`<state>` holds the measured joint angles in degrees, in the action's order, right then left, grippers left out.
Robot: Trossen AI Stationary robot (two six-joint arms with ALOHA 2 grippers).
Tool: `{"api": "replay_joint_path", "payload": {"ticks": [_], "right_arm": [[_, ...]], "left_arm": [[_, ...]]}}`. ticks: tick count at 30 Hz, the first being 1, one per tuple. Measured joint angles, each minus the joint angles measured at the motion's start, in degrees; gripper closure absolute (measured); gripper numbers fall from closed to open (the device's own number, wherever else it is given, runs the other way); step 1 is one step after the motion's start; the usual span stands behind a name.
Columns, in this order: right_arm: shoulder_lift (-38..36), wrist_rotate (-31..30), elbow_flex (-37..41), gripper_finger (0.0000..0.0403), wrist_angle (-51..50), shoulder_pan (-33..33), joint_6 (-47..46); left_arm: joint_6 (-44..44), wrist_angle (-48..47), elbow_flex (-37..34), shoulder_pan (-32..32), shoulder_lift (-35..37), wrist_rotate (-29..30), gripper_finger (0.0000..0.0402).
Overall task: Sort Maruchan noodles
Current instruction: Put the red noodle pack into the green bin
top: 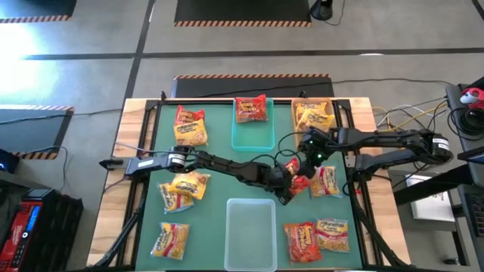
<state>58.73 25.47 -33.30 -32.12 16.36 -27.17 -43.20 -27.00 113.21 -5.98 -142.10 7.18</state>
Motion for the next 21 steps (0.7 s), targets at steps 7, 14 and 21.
{"api": "replay_joint_path", "payload": {"ticks": [7,14,21], "right_arm": [[5.11,0.24,0.00,0.0143,2.10,-0.63,-2.79],[10.38,0.27,-0.02,0.0155,4.52,-2.44,-2.90],[10.88,0.46,-0.07,0.0200,4.76,-2.93,-2.89]], "left_arm": [[0.33,0.02,-0.02,0.07,0.00,0.00,0.0303],[0.38,0.00,-0.04,0.13,0.00,-0.02,0.0303],[1.59,-0.23,-0.07,0.15,0.02,-0.51,0.0303]]}}
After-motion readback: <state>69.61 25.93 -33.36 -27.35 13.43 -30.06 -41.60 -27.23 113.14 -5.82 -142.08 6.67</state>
